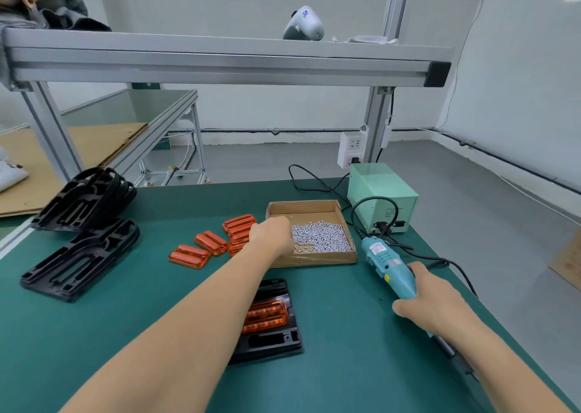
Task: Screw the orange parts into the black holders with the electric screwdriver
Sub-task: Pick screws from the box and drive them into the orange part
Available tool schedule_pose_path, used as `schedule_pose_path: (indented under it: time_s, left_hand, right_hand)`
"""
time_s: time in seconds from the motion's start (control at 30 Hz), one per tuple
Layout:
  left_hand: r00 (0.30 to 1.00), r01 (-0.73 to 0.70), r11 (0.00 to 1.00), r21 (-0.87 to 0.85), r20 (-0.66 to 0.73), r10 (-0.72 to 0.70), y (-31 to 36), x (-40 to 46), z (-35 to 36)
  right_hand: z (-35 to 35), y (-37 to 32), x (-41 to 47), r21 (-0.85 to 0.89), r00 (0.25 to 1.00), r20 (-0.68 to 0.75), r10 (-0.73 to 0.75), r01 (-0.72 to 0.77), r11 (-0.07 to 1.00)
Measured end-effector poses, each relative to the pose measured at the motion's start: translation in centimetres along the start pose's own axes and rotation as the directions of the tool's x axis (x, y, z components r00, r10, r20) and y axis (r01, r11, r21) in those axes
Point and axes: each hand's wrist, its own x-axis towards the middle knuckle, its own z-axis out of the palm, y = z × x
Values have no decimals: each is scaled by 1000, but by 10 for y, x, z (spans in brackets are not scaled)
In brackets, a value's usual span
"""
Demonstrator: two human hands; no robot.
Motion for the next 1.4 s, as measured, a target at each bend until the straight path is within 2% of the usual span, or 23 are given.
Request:
schedule_pose_path:
  time_s: [0.1, 0.23, 0.37, 0.53, 0.7, 0.8, 1.03, 1.13, 1.27, 1.33, 1.4]
  left_hand:
    - [1000, -17, 1000, 8, -1, 17, 2, -1, 1]
    - [999, -47, 998, 40, 2, 47, 0, -2, 5]
    - [998, -62, 997, 35, 0, 62, -2, 0, 5]
    - [994, -106, 993, -57, -31, 104, -5, 4, 8]
    - [985, -135, 990, -42, -112, 129, -5, 4, 9]
    - [989, -122, 991, -57, -87, 117, -2, 4, 8]
    - [983, -145, 978, 150, -91, 159, 5, 7, 7]
    - [981, -151, 975, 164, -93, 168, 4, 7, 9]
    - [984, -165, 986, -7, -72, 164, 0, 6, 7]
    - [982, -170, 964, -206, -119, 147, 1, 0, 3]
    - [983, -157, 854, -497, -165, 85, 2, -10, -1]
  right_hand:
    - [-4, -3, -1, 238, 996, -34, -79, 85, 968]
    - [-18, -20, -11, 588, 982, 1, -187, 150, 795]
    - [-26, -37, -16, 760, 971, 4, -239, 152, 631]
    - [-28, -52, -19, 829, 963, -22, -268, 168, 534]
    - [-23, -62, -19, 893, 953, -6, -303, 141, 427]
    - [-18, -69, -17, 906, 946, -36, -321, 166, 389]
    - [-9, -77, -18, 911, 924, -71, -376, 214, 353]
    - [-6, -76, -18, 910, 923, -68, -380, 213, 356]
    - [-3, -75, -18, 906, 922, -88, -378, 232, 355]
    - [-4, -75, -18, 912, 926, -116, -360, 243, 331]
    - [-7, -75, -20, 928, 928, -155, -339, 254, 272]
